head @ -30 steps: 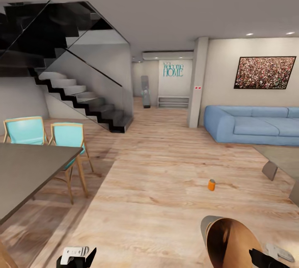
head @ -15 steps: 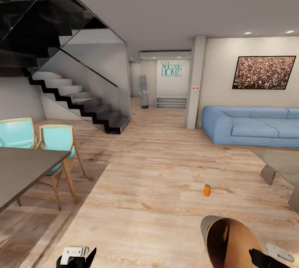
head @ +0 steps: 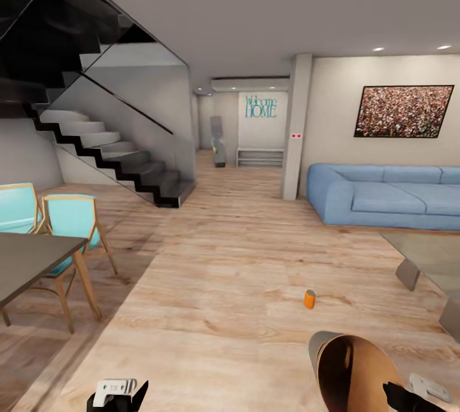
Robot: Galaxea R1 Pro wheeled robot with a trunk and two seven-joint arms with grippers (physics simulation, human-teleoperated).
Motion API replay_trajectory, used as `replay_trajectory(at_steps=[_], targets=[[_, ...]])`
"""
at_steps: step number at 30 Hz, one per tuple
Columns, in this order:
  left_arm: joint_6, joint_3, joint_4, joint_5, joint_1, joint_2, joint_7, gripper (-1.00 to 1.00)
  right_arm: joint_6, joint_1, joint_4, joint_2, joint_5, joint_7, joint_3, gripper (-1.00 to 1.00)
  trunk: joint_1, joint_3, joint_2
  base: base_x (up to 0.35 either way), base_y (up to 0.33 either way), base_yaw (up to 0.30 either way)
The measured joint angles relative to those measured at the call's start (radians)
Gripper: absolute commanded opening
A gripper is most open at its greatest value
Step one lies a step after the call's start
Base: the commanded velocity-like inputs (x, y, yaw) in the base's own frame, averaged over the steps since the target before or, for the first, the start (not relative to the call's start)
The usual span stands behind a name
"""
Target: Put the three can of soda from the living room inside the tash can in the kitchen.
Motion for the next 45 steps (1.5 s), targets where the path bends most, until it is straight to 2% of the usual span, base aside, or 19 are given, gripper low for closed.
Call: replay_trajectory(at_steps=[15,22,45], targets=[[0.0,0.0,0.0,-0.001,0.0,0.001,0.0,1.0,-0.007,0.0,0.001,-0.006,0.0,0.002,-0.003,-1.0,0.0,0.0,0.0,0.182,-0.274,0.0],[0.0,0.0,0.0,0.0,0.0,0.001,0.0,1.0,-0.007,0.0,0.0,-0.001,0.001,0.001,0.0,-1.0,0.0,0.0,0.0,0.186,-0.274,-0.006],[0.0,0.0,0.0,-0.001,0.0,0.002,-0.002,1.0,-0.007,0.0,0.0,0.0,-0.001,0.001,0.001,-1.0,0.0,0.0,0.0,0.251,-0.214,-0.199]])
